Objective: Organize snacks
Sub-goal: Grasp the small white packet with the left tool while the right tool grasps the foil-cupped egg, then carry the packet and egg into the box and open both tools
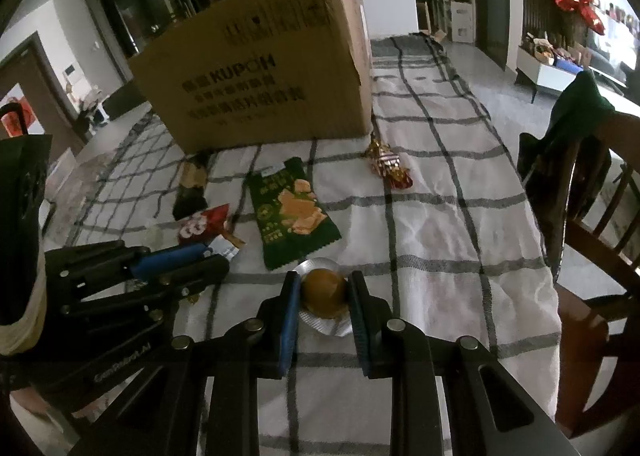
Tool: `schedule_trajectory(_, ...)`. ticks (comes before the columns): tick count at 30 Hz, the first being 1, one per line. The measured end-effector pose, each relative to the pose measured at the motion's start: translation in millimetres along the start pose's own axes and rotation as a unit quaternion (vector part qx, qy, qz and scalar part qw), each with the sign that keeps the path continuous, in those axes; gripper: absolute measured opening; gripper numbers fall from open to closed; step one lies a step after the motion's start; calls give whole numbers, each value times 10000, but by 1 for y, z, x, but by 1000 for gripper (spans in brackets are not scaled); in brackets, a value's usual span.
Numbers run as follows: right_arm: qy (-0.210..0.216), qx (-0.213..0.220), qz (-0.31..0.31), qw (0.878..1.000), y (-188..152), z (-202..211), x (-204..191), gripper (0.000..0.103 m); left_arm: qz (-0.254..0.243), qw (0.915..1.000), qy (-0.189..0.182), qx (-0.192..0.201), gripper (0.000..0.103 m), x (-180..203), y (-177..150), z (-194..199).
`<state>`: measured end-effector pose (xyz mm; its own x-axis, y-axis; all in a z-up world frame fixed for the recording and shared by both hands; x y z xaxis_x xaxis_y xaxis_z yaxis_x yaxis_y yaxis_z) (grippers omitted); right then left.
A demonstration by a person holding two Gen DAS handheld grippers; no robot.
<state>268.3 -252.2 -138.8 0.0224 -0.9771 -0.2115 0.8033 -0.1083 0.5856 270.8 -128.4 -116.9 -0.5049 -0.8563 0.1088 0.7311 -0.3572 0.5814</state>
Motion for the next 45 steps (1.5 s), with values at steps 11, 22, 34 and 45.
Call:
schedule_trajectory(11,164,643,120,9977,23,51,-16,25,-41,9978,190,630,19,4,23,60)
schedule_trajectory(22,267,1384,259,9897,69,93,-29,25,-224,9904,374,1314,19,1,72,113)
schedule_trajectory(34,280,1985,414,9788,135,113,-41,26,-219,9833,613,1699,19,-23,127,128)
schedule_trajectory(45,318,1939,661,9783,186,83,-45,26,-105,9842,754,1597,19,-52,173,104)
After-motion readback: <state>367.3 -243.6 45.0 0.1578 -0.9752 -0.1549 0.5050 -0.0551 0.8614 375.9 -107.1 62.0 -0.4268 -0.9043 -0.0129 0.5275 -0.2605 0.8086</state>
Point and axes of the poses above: each gripper's, at about its wrist camera, not at the fingertips, and z roughly against the way its jaws point, x to its right, y to its top, the point moved 2 cm from there along -z, roughly the way its jaws point, and after that the axes turned 1 degree about -y, right-handed, at the moved point
